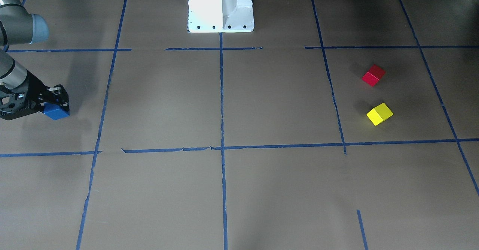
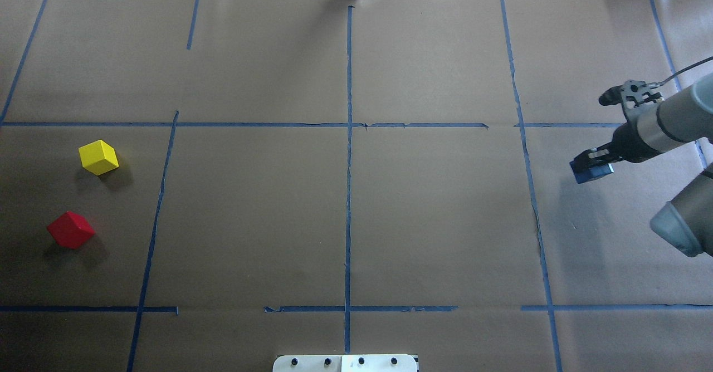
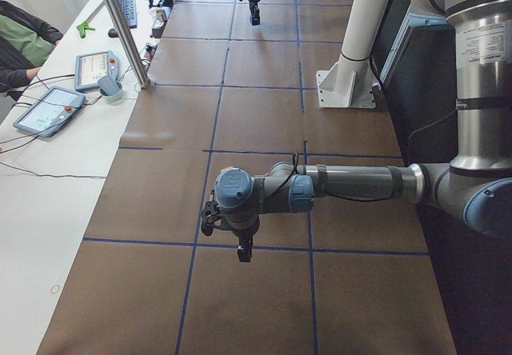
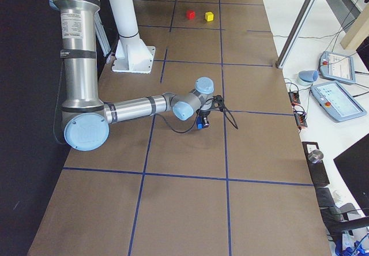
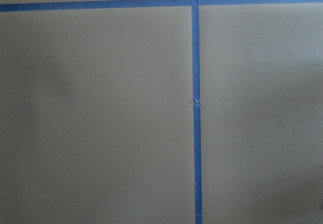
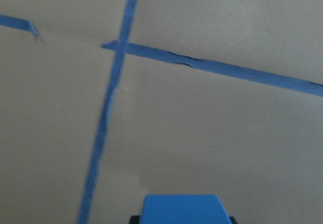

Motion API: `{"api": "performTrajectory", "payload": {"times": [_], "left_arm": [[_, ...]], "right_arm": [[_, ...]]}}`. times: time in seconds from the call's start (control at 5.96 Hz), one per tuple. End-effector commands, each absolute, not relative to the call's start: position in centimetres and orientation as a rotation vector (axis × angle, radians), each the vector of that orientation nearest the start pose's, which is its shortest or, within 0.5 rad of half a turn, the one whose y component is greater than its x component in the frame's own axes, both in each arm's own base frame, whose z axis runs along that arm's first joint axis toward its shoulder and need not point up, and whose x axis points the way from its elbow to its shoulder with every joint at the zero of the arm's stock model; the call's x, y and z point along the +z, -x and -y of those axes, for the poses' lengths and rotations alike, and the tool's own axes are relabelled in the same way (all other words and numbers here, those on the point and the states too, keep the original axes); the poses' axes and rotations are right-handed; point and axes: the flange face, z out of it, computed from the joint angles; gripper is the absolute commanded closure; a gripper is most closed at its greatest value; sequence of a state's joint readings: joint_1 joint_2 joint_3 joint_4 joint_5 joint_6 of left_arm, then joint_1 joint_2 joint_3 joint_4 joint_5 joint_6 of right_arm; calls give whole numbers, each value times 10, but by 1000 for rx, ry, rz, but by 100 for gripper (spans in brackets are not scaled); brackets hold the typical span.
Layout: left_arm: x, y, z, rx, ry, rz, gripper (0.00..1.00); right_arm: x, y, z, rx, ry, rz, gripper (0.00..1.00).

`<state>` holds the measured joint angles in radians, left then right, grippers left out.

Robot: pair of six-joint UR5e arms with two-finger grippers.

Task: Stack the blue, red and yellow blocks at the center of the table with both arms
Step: 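Carry the blue cube with the right gripper to the table center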

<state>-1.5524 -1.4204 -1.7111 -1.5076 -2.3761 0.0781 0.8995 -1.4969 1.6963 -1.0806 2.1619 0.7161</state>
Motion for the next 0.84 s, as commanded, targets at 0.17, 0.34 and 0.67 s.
{"api": "performTrajectory", "payload": {"times": [0.17, 0.34, 0.67], "left_arm": [[662, 54, 424, 62, 44, -807, 0], [662, 54, 424, 62, 45, -807, 0], [665, 54, 424, 60, 50, -807, 0]], "right_arm": [[299, 482, 475, 35, -75, 840, 96], [240, 533, 478, 115, -29, 848, 97], [191, 607, 470, 174, -23, 832, 96]]}}
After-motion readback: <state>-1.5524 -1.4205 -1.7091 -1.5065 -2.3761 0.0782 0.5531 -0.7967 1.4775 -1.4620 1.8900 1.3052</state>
